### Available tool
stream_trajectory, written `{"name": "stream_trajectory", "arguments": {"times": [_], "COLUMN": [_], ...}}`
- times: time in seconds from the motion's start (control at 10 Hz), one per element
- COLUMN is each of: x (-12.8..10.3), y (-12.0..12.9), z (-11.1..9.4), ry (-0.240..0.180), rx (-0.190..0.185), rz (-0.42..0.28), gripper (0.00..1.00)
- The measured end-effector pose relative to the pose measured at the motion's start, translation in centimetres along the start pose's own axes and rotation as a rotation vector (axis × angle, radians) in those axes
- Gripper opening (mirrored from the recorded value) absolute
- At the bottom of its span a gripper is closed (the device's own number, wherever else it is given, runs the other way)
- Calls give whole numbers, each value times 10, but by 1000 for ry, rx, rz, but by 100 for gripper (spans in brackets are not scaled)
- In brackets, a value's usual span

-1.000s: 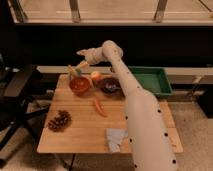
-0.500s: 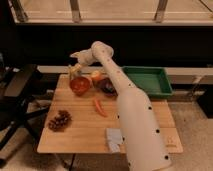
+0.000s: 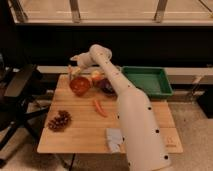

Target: Place banana in plastic cup

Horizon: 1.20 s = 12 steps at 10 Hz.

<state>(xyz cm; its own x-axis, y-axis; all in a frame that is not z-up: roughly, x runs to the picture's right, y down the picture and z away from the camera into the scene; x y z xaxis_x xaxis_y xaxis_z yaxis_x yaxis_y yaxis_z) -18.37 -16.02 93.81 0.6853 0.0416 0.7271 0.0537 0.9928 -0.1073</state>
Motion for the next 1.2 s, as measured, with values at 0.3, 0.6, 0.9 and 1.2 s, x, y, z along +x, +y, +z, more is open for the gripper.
{"name": "stream_trajectory", "arguments": {"times": [0.3, 0.6, 0.9, 1.2], "x": [-1, 4, -3, -1], "y": [-2, -3, -2, -4], "z": [3, 8, 11, 7], "ry": [-16, -102, -118, -117], "rx": [18, 152, 172, 176], "rz": [22, 216, 297, 298], "gripper": [65, 65, 65, 65]}}
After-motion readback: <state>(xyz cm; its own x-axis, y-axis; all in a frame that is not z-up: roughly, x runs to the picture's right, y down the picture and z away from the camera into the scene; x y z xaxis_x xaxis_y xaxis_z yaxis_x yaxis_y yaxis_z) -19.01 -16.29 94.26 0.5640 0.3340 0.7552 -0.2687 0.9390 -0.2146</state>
